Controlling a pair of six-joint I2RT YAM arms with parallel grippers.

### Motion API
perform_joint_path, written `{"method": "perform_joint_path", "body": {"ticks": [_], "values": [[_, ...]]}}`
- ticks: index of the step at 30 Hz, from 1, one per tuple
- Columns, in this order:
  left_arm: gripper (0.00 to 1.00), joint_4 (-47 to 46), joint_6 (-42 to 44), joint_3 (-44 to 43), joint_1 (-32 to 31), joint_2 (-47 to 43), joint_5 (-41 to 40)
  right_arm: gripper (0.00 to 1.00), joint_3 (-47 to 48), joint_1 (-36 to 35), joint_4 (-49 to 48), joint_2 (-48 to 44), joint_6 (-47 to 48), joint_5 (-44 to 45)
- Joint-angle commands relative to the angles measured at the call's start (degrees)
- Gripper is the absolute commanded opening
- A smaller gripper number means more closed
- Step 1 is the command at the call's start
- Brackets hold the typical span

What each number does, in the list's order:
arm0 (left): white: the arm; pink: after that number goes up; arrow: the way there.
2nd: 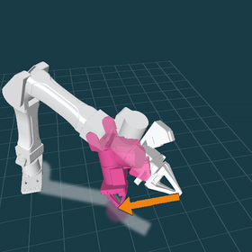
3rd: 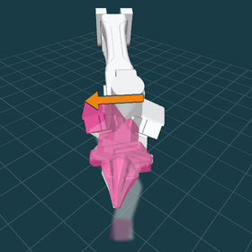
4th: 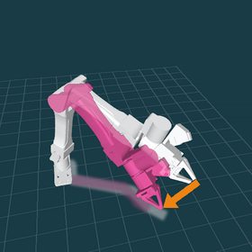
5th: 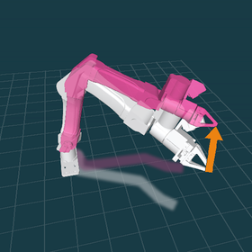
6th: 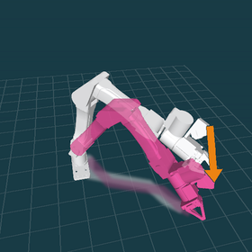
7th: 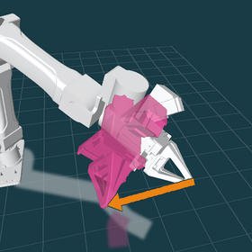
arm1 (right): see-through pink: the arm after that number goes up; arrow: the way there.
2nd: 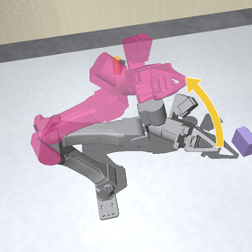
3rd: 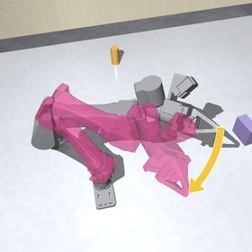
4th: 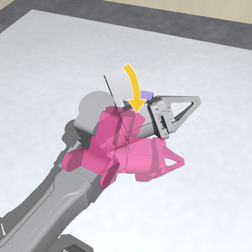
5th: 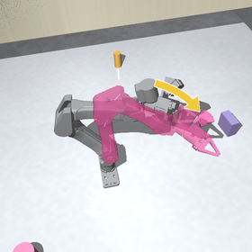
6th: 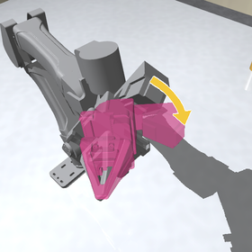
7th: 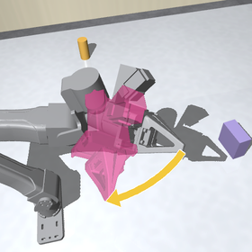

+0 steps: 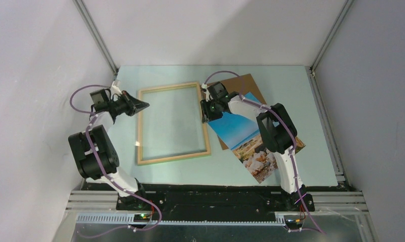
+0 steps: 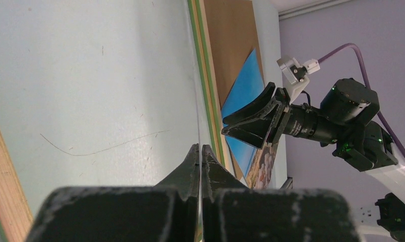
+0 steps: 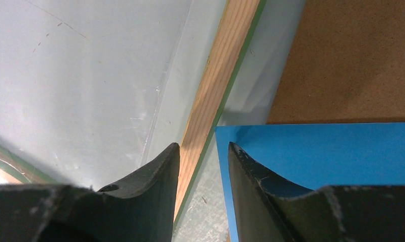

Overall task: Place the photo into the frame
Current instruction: Place the photo frame item in the photo frame.

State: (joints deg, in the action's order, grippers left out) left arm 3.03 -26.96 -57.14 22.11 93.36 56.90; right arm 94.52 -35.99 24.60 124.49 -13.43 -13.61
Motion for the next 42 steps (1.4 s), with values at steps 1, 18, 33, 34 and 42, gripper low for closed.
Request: {"method": "perform_joint_path", "body": {"ticks": [1,18,33,34,42], "values": [[0.00,-5.8,-0.4,0.9,0.4,-2.1,3.2,0.44,0.4,-0.1,-1.3,-1.8,0.1,-0.3],[0.00,-10.1,-3.0,2.7,0.0,-2.0,6.5,0.47,0.9,-0.1,-1.1,-0.9,0.2,-0.8],[0.00,-17.9,-9.3,4.6,-1.5,1.5,4.1,0.48,0.8,0.2,-1.6,-0.9,-0.2,-2.7],[0.00,-18.4,-9.8,4.7,-1.5,1.8,3.9,0.48,0.8,0.2,-1.6,-0.9,-0.2,-2.7],[0.00,-21.2,-11.0,5.4,-2.1,3.5,3.6,0.48,0.7,0.4,-1.6,-0.9,0.0,-2.6]]}}
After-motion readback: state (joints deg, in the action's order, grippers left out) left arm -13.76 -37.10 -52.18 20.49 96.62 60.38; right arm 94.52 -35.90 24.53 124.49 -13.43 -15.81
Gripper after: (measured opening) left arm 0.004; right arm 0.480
